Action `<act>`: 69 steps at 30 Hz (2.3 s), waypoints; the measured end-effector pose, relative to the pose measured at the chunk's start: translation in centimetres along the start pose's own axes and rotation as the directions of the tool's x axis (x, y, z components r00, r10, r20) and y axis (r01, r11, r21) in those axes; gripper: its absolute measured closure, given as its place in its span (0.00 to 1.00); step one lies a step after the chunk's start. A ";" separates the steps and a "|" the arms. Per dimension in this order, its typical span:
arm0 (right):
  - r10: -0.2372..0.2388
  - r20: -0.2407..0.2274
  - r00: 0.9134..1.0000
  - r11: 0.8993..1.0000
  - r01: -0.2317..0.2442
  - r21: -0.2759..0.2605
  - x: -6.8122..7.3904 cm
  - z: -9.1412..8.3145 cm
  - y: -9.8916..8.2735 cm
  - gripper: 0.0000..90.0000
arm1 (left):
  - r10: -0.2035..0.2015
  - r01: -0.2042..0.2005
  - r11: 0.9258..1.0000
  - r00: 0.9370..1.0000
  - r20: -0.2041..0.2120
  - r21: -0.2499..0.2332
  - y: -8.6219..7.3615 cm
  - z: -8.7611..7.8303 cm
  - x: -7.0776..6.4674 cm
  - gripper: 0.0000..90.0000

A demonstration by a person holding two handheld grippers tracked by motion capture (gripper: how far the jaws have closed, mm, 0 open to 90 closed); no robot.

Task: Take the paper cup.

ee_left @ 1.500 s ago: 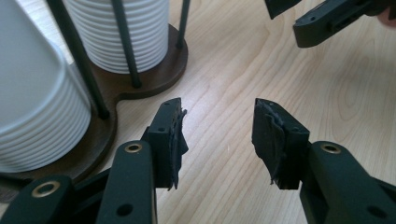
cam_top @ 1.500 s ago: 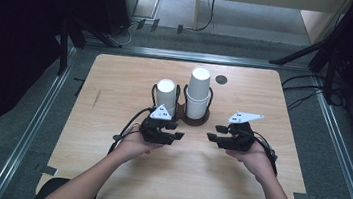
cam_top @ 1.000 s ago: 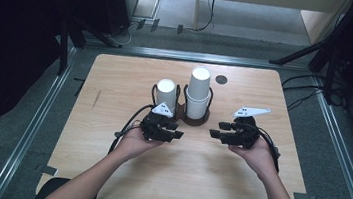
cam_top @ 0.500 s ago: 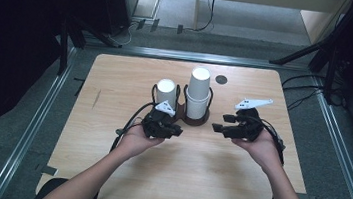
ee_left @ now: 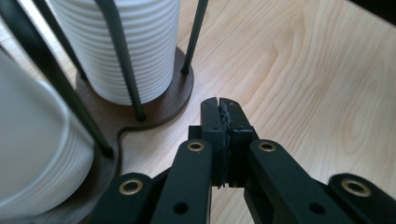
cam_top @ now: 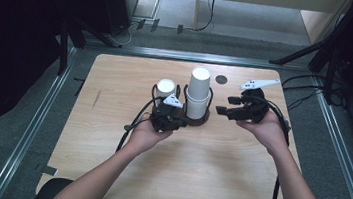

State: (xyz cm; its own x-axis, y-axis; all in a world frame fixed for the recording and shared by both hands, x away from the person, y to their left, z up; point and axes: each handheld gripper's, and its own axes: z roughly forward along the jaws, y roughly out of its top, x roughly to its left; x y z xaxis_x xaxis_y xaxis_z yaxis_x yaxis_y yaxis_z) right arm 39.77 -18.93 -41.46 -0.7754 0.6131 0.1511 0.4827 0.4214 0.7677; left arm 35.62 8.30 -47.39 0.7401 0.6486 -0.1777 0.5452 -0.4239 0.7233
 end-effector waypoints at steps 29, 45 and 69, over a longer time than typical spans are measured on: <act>-0.131 -0.014 0.991 0.991 0.131 0.028 1.0 4.3 8.4 0.22 | -0.088 0.084 0.994 0.995 -0.052 -0.075 3.3 1.5 0.7 0.97; -0.145 0.012 0.989 0.988 0.144 0.052 1.0 6.0 9.0 0.25 | -0.122 0.119 0.988 0.992 -0.029 -0.098 3.6 1.5 1.3 0.95; -0.179 0.018 0.984 0.982 0.178 0.057 2.2 4.1 11.3 0.36 | -0.113 0.110 0.989 0.993 -0.021 -0.100 3.7 1.5 1.4 0.90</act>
State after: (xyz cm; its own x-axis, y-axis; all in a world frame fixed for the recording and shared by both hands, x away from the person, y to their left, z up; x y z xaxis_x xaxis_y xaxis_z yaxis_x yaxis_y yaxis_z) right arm 45.19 -10.11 -34.99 -0.8420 0.5395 0.0003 0.3598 0.5612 0.7454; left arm 39.29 6.70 -45.98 0.6651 0.7057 -0.2442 0.5813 -0.2840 0.7625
